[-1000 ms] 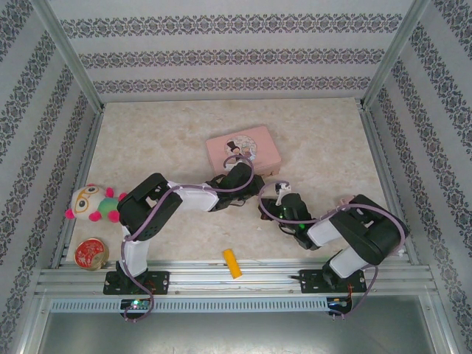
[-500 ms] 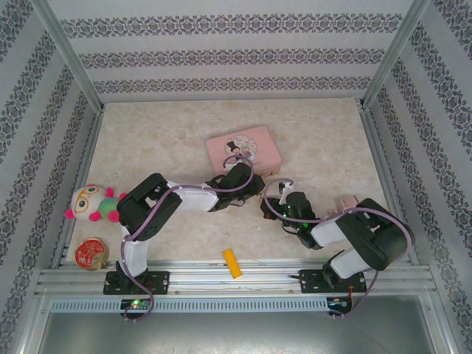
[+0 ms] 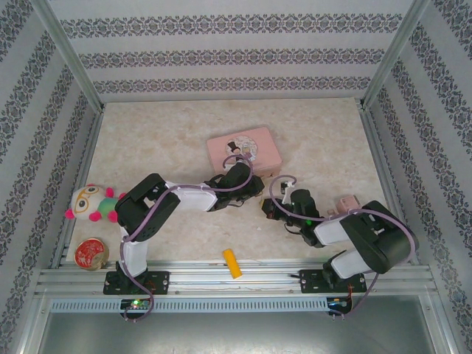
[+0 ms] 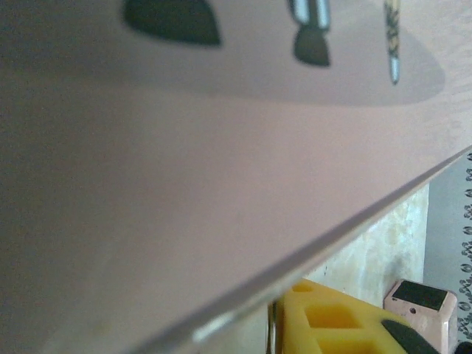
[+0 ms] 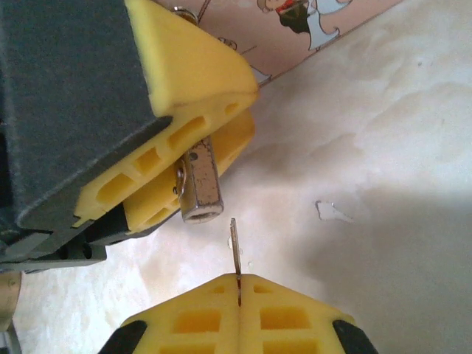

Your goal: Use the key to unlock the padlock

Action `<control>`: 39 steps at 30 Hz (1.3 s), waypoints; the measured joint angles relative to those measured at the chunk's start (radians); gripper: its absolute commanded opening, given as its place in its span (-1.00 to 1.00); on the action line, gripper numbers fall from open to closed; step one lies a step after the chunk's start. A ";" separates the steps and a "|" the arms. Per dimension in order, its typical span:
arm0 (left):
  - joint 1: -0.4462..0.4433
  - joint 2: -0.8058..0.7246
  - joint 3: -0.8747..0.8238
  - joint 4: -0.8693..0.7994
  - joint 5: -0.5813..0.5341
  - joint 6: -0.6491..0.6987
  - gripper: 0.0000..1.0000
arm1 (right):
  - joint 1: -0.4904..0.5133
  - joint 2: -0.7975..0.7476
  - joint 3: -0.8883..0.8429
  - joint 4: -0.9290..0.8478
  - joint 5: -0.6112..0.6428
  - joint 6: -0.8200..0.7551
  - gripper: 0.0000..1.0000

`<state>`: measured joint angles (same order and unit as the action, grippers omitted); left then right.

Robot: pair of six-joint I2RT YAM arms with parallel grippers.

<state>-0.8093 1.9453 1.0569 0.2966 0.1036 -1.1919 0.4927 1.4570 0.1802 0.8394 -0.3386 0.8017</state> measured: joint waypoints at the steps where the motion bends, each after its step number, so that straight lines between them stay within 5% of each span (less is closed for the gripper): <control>1: 0.000 0.000 0.000 -0.001 0.001 0.002 -0.53 | -0.001 -0.006 0.000 -0.011 -0.013 0.003 -1.00; 28: 0.000 -0.010 0.004 -0.052 0.020 0.062 -0.52 | -0.105 0.102 0.102 -0.053 -0.351 0.017 -1.00; 39: 0.000 -0.011 0.004 -0.059 0.021 0.080 -0.52 | -0.112 0.129 0.096 -0.043 -0.389 0.023 -1.00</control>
<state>-0.8093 1.9343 1.0607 0.2375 0.1242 -1.1118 0.3805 1.5856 0.2760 0.7967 -0.7277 0.8246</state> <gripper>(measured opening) 0.279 0.051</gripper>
